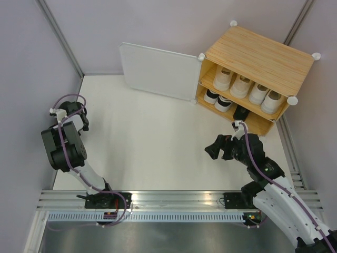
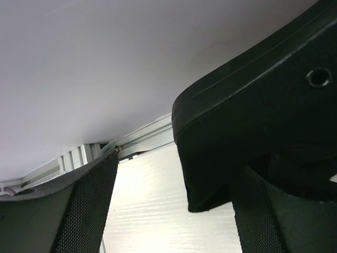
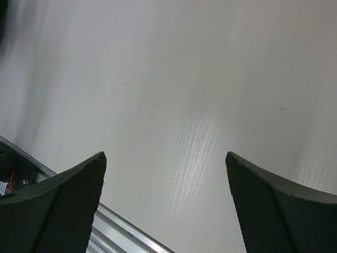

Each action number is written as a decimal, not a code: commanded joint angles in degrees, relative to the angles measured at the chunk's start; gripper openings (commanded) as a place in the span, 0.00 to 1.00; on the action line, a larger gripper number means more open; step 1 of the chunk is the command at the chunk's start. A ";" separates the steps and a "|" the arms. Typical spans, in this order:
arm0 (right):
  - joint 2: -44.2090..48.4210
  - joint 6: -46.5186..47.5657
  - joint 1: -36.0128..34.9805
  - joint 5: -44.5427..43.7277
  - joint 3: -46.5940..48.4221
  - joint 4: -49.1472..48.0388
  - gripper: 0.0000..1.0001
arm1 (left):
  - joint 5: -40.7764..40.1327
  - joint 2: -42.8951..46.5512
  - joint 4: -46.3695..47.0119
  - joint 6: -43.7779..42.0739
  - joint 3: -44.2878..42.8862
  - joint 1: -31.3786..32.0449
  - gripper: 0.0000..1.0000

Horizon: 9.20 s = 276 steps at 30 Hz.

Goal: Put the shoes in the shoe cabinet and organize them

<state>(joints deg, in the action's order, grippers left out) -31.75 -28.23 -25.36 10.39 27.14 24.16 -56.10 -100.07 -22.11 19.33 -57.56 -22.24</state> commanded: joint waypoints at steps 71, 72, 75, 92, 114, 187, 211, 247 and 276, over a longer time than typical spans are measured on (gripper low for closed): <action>4.51 -0.95 -0.21 -11.01 10.66 11.79 0.97 | 58.56 -4.79 -8.74 35.69 -21.38 76.47 0.64; 4.24 -1.21 -0.21 -10.83 10.66 11.70 0.96 | 57.51 -3.39 -8.83 35.25 -20.67 76.55 0.69; 2.75 -2.09 -0.21 -10.66 10.04 11.08 0.95 | 56.28 1.62 -8.83 33.58 -18.38 76.38 0.86; -12.80 -8.06 -5.47 -12.41 8.20 4.14 0.84 | 64.27 28.52 -11.90 15.75 -3.00 41.62 1.00; -41.47 -12.99 -31.06 -33.15 24.72 1.68 0.67 | 51.00 38.37 -15.24 3.87 6.06 28.22 1.00; -27.23 10.48 9.81 -11.61 24.63 19.07 0.01 | 54.43 43.91 -14.01 3.78 9.04 28.30 1.00; -39.35 17.23 18.68 -19.69 33.50 14.42 0.01 | 54.87 43.65 -13.84 3.78 9.13 28.30 1.00; -31.45 -1.56 22.03 -34.92 18.84 9.59 0.82 | 55.83 44.96 -13.40 3.69 9.31 28.30 1.00; -34.79 -6.41 24.66 -41.15 10.74 -2.89 0.36 | 57.33 45.32 -13.14 3.61 9.48 28.30 1.00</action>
<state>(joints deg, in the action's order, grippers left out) -66.81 -35.79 -1.74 -24.40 35.68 24.88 -0.60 -55.68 -37.15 25.36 -48.36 5.98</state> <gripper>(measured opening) 0.479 0.995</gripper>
